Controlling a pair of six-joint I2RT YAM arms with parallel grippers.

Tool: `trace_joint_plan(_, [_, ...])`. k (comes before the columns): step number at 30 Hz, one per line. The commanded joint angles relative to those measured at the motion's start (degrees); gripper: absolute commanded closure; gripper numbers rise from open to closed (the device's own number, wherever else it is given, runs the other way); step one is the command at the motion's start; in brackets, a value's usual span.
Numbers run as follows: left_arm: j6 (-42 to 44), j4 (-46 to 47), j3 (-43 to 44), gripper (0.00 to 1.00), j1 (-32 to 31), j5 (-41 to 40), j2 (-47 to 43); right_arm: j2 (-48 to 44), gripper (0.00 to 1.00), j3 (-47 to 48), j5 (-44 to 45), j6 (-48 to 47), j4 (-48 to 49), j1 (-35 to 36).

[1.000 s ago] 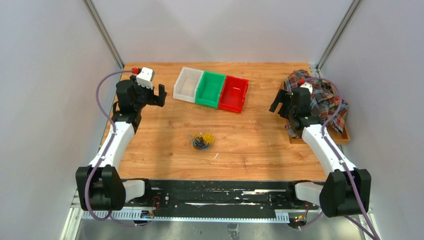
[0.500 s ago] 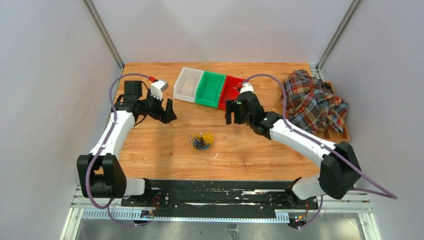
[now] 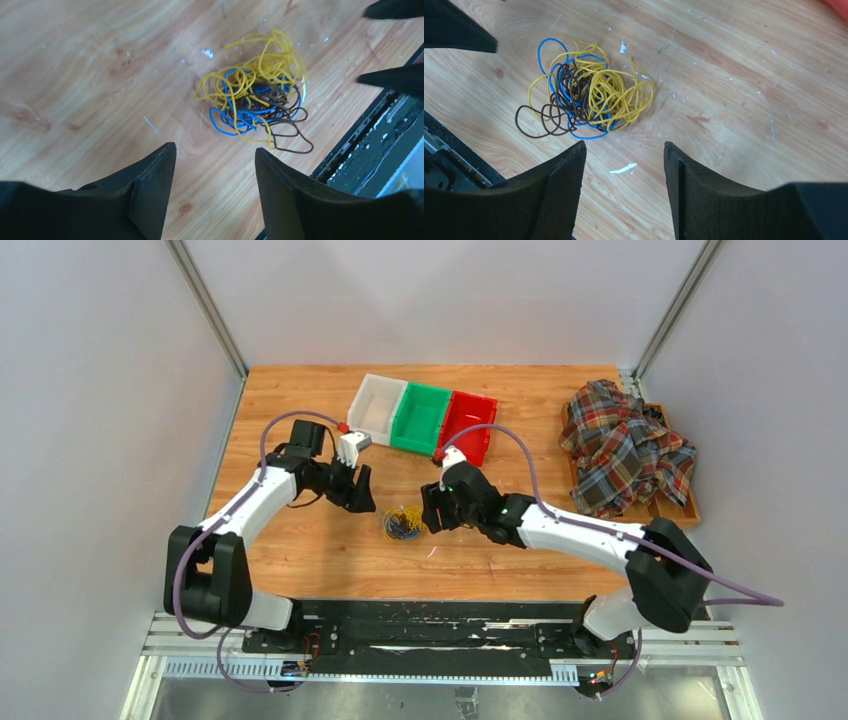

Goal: Untangle the cables

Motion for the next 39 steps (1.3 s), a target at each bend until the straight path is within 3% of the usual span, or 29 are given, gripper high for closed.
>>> trace_joint_plan(1, [-5.7,2.9,-1.8,0.40,-0.2,-0.6,2.8,-5.8,0.41,-2.8,3.6,1.3,1.0,0.3])
trace_joint_plan(9, [-11.3,5.0,-3.0,0.46,-1.5,3.3,8.2,-9.0,0.34,-4.9,7.3,1.2,-1.4,0.5])
trace_joint_plan(17, [-14.0,8.3,-3.2,0.52,-2.1,4.5,12.4,-8.4,0.40,-4.3,8.4,1.1,-1.4,1.1])
trace_joint_plan(19, [-13.9,8.3,-2.7,0.61,-2.1,4.1,13.3,-8.2,0.41,-3.9,8.9,0.8,-1.4,1.2])
trace_joint_plan(23, [-12.4,6.5,-0.8,0.90,-2.1,2.5,13.4,-7.5,0.42,-4.0,9.5,0.7,-0.3,1.4])
trace_joint_plan(25, [-11.2,4.6,0.7,0.97,-2.2,1.5,12.5,-7.1,0.40,-4.1,8.9,0.6,1.1,1.5])
trace_joint_plan(31, [-9.9,-0.4,4.3,0.99,-2.2,0.6,7.6,-5.1,0.36,-4.8,6.9,-2.8,8.9,2.2])
trace_joint_plan(39, [-9.7,-8.2,8.6,0.99,-2.3,3.0,0.4,-1.4,0.24,2.8,4.7,-7.4,8.6,3.5])
